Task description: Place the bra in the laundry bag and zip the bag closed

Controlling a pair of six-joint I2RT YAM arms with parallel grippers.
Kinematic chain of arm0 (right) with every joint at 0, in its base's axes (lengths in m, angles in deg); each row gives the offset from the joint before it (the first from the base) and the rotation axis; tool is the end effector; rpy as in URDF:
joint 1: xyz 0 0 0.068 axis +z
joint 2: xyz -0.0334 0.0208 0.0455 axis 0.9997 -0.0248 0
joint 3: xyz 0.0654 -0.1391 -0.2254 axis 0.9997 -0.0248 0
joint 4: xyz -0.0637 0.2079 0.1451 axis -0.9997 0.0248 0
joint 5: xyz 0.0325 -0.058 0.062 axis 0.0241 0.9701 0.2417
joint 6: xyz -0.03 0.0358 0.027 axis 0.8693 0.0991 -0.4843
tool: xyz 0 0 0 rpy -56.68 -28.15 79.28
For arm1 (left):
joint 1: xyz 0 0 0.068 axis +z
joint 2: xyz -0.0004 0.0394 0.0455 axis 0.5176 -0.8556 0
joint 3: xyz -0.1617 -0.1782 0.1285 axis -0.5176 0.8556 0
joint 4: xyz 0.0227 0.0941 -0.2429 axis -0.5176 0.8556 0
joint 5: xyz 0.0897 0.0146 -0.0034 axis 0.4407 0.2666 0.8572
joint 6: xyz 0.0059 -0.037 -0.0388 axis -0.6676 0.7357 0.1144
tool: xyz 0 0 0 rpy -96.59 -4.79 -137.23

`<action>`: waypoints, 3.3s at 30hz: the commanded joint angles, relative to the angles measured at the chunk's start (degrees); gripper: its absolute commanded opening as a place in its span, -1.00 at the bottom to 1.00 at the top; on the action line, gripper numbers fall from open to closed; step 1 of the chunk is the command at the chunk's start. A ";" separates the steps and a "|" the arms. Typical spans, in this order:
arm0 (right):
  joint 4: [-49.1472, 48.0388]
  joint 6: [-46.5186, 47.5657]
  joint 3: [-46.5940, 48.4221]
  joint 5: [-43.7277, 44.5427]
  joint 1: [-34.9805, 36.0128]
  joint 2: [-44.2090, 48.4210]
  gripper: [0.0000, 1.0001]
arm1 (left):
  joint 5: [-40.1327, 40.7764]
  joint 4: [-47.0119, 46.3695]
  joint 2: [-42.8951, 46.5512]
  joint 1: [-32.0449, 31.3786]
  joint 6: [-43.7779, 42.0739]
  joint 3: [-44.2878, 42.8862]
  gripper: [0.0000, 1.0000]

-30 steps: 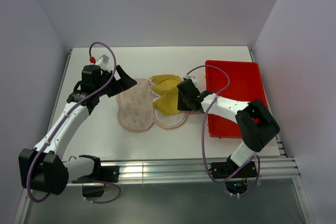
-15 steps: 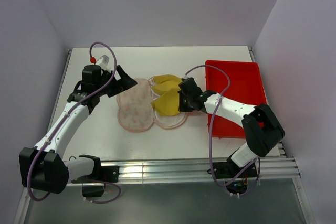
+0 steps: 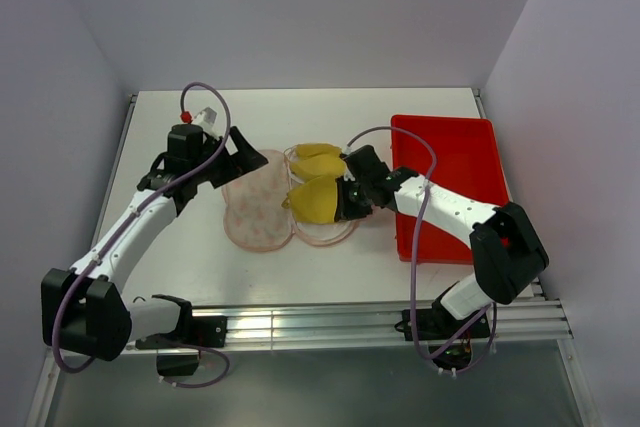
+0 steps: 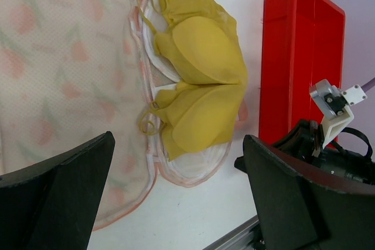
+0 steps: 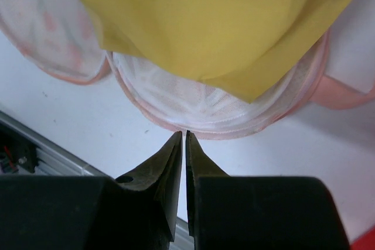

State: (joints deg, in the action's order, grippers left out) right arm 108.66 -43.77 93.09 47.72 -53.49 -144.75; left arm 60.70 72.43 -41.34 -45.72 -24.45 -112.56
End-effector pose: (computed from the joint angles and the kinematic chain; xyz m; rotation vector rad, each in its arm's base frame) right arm 0.2445 0.1811 0.2146 -0.2713 2.6573 0.6645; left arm 0.2638 -0.0789 0.2909 -0.3170 2.2102 -0.8492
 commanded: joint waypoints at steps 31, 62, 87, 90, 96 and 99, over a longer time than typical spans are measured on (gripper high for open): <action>-0.11 -0.42 0.59 19.02 -0.38 9.75 0.05 | 18.05 -19.90 -19.28 -21.22 5.96 4.36 0.37; -1.26 0.64 5.86 17.44 -2.13 3.34 0.05 | 2.86 -9.63 -23.84 -23.07 1.21 -5.39 -0.99; -6.97 0.20 10.79 9.88 -5.82 -8.70 0.08 | -14.99 1.36 -26.31 -17.19 -2.83 -5.66 -1.00; -7.32 0.02 10.88 9.61 -5.82 -9.49 0.08 | -14.64 1.63 -25.70 -16.22 -3.36 -3.65 -1.00; -8.99 -0.77 11.93 6.64 -5.74 -11.78 0.07 | -15.44 0.40 -24.73 -15.69 -3.27 -0.65 -1.00; -9.87 -1.56 12.63 4.70 -5.56 -13.10 0.06 | -15.52 -0.13 -24.64 -15.78 -3.36 -0.03 -1.00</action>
State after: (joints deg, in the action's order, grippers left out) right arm 102.22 -44.34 102.67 55.02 -58.95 -156.77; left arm 46.95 73.18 -68.97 -61.48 -26.33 -113.18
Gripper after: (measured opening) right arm 0.531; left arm 0.023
